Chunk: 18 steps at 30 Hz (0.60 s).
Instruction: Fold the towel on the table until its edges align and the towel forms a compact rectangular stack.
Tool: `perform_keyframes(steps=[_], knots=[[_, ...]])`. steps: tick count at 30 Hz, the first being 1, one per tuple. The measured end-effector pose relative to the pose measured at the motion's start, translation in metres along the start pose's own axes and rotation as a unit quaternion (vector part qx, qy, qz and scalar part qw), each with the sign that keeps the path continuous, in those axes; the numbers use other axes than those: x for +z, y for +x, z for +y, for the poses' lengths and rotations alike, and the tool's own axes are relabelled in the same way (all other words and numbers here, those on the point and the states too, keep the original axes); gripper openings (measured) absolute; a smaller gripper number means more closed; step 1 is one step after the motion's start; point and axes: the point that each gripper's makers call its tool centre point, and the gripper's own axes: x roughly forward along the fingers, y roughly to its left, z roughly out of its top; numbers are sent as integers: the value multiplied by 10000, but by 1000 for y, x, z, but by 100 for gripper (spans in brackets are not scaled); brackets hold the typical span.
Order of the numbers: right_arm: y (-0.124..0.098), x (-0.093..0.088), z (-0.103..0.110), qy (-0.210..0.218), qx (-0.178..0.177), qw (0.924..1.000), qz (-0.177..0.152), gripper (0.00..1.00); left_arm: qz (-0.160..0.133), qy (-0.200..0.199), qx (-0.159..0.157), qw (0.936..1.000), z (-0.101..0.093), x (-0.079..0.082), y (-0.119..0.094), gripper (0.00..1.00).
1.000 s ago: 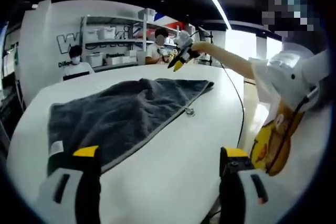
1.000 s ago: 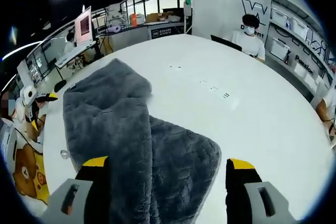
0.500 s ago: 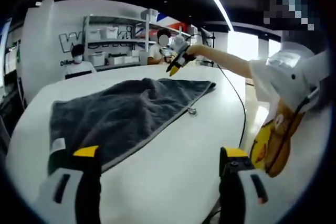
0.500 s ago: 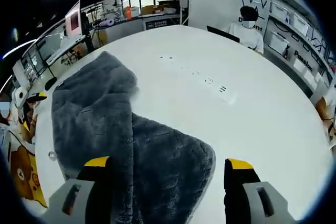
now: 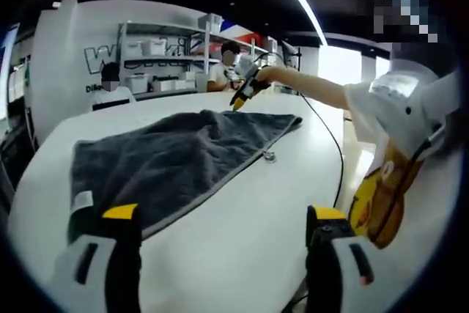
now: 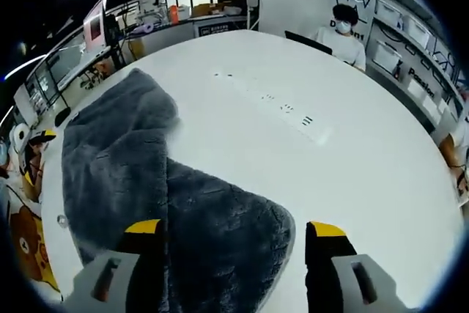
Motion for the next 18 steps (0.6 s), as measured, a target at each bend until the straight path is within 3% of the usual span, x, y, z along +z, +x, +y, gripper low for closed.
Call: perform_keyframes(steps=[18], knots=[[19, -2, -9, 93, -125, 9999, 22, 58, -17, -98, 110, 9999, 4, -7, -6, 97]])
